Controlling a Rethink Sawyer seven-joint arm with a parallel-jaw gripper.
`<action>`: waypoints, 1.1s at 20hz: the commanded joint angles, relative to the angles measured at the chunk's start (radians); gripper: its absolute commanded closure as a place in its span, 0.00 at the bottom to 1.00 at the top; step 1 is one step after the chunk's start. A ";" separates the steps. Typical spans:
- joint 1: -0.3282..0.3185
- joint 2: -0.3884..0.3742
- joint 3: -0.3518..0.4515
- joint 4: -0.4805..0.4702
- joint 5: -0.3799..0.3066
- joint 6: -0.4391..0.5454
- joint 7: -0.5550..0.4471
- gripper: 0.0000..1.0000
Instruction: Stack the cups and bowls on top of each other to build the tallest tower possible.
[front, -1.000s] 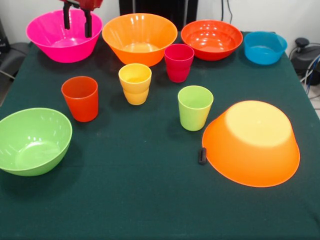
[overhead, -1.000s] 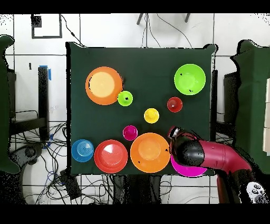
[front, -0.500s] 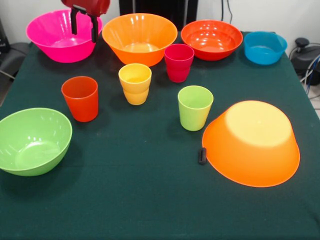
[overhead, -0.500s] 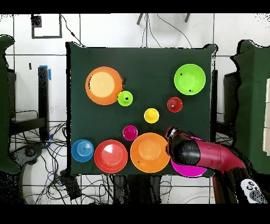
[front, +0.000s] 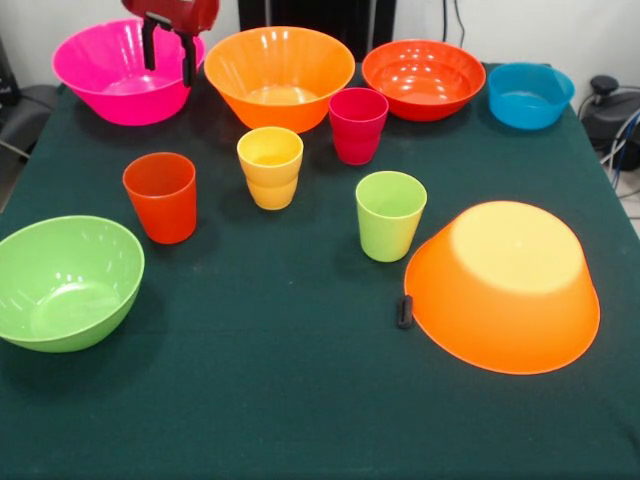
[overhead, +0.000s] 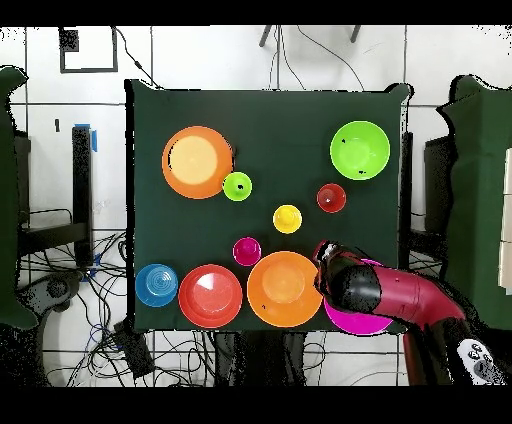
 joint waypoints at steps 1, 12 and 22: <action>0.037 0.074 0.015 -0.072 0.009 -0.077 0.099 0.00; 0.037 0.114 0.008 -0.094 0.003 -0.112 0.084 0.00; 0.026 0.127 0.022 -0.106 -0.010 -0.112 0.053 0.00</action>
